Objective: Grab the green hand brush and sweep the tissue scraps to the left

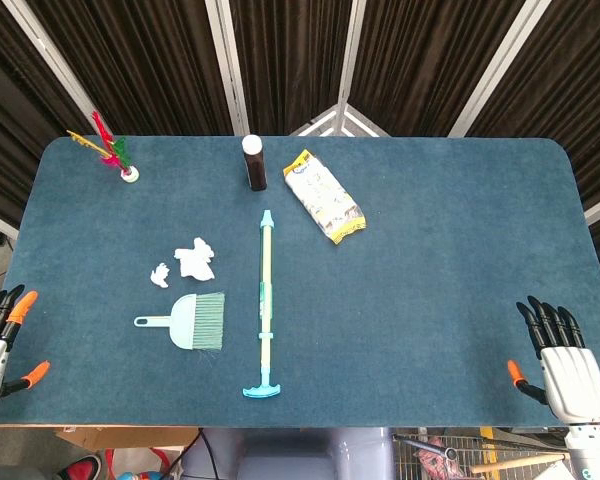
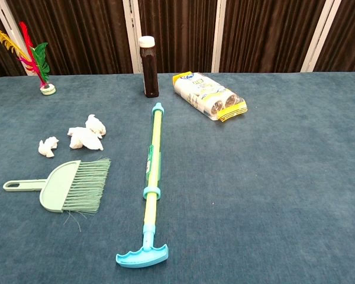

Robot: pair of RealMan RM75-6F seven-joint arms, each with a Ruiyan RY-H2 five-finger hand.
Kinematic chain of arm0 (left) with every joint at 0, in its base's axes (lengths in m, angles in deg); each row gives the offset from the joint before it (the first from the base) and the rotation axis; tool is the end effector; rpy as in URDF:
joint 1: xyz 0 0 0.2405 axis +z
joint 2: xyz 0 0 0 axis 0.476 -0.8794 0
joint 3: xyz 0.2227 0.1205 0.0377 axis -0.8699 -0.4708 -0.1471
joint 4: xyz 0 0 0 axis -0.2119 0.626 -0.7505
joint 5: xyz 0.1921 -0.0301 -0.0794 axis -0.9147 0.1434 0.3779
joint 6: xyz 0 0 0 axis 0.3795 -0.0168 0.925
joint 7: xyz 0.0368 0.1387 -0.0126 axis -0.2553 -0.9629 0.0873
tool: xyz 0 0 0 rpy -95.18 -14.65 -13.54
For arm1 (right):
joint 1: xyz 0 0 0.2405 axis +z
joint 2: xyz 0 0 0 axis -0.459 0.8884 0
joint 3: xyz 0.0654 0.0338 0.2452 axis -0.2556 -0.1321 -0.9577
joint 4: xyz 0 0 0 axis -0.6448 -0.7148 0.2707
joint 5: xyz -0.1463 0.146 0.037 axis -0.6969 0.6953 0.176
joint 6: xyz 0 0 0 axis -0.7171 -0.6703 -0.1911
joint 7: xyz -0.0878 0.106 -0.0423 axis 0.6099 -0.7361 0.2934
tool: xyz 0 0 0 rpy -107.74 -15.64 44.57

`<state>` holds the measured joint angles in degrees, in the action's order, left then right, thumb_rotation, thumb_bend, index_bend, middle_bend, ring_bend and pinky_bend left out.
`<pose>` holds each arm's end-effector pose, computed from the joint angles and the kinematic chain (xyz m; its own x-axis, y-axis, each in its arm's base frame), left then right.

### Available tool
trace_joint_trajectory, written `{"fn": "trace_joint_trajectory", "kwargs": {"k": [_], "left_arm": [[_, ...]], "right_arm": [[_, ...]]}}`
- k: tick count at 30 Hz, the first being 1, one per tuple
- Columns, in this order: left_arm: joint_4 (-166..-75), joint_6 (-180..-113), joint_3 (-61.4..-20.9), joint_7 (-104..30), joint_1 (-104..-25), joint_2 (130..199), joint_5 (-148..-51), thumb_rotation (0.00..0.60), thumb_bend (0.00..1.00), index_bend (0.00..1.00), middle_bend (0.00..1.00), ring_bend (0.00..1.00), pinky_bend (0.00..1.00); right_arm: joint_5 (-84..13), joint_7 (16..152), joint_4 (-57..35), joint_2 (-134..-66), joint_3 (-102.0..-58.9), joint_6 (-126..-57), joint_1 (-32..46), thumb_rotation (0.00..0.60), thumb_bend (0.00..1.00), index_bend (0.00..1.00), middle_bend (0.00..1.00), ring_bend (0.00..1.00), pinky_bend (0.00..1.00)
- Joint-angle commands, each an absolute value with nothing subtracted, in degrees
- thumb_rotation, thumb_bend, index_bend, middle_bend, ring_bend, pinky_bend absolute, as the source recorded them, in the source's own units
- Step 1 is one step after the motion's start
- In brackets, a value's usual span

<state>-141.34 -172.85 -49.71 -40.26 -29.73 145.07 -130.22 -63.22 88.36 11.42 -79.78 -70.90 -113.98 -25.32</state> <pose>-0.3031 0.1496 0.1589 0.4480 -0.0103 0.8940 0.8925 -0.0542 -0.4479 -0.2972 -0.1569 0.1519 0.3996 -0.0383 0.9159 -0.9164 -0.0430 0.3980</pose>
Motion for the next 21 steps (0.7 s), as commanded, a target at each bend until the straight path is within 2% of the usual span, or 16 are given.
{"fn": "trace_joint_trajectory", "kwargs": {"k": [1,8,10,11,13,15,16,18,21], "left_arm": [[-141.3,-172.8,-49.7,-40.3,-29.7,145.1,-130.2,0.600,0.10,0.00,0.00,0.00,0.03],[-141.5,-172.5,-49.8,-40.5,-29.8,144.9,-130.0,0.600,0.10,0.00,0.00,0.00,0.04],[-141.6,-172.1,-49.9,-40.9,-29.8,144.9,-129.9,0.600,0.10,0.00,0.02,0.03,0.07],[-141.7,-171.7,-50.0,-41.2,-29.9,144.8,-129.7,0.600,0.10,0.00,0.09,0.10,0.11],[-141.9,-170.9,-49.5,-43.0,-30.5,144.8,-129.3,0.600,0.10,0.00,0.31,0.32,0.31],[-142.4,-170.0,-48.5,-45.1,-31.6,145.2,-128.7,0.600,0.10,0.00,0.59,0.60,0.62],[-142.9,-169.0,-47.9,-45.9,-32.4,145.4,-128.2,0.600,0.10,0.02,0.67,0.68,0.71],[-144.1,-166.4,-47.3,-47.3,-33.8,145.7,-126.7,0.600,0.11,0.15,0.86,0.86,0.86],[-145.9,-161.5,-46.3,-50.6,-36.4,146.6,-123.8,0.600,0.12,0.41,0.99,0.99,0.99]], "right_arm": [[-63.2,88.3,11.4,-79.8,-70.9,-114.0,-25.3,0.600,0.38,0.00,0.00,0.00,0.00],[-63.3,88.3,11.5,-79.8,-70.9,-114.1,-25.4,0.600,0.38,0.00,0.00,0.00,0.00],[-63.4,88.3,11.6,-79.7,-70.9,-114.2,-25.4,0.600,0.38,0.00,0.00,0.00,0.00],[-63.5,88.3,11.7,-79.7,-70.9,-114.2,-25.4,0.600,0.38,0.00,0.00,0.00,0.00],[-63.5,88.6,11.7,-79.8,-70.8,-114.0,-25.3,0.600,0.38,0.00,0.00,0.00,0.00],[-63.4,88.6,11.7,-79.9,-70.8,-113.7,-25.2,0.600,0.38,0.00,0.00,0.00,0.00],[-63.2,88.6,11.7,-79.9,-70.9,-113.5,-25.1,0.600,0.38,0.00,0.00,0.00,0.00],[-63.0,88.4,11.6,-80.0,-70.9,-113.4,-25.0,0.600,0.38,0.00,0.00,0.00,0.00],[-63.3,88.2,11.7,-79.9,-71.0,-113.5,-25.0,0.600,0.38,0.00,0.00,0.00,0.00]]}}
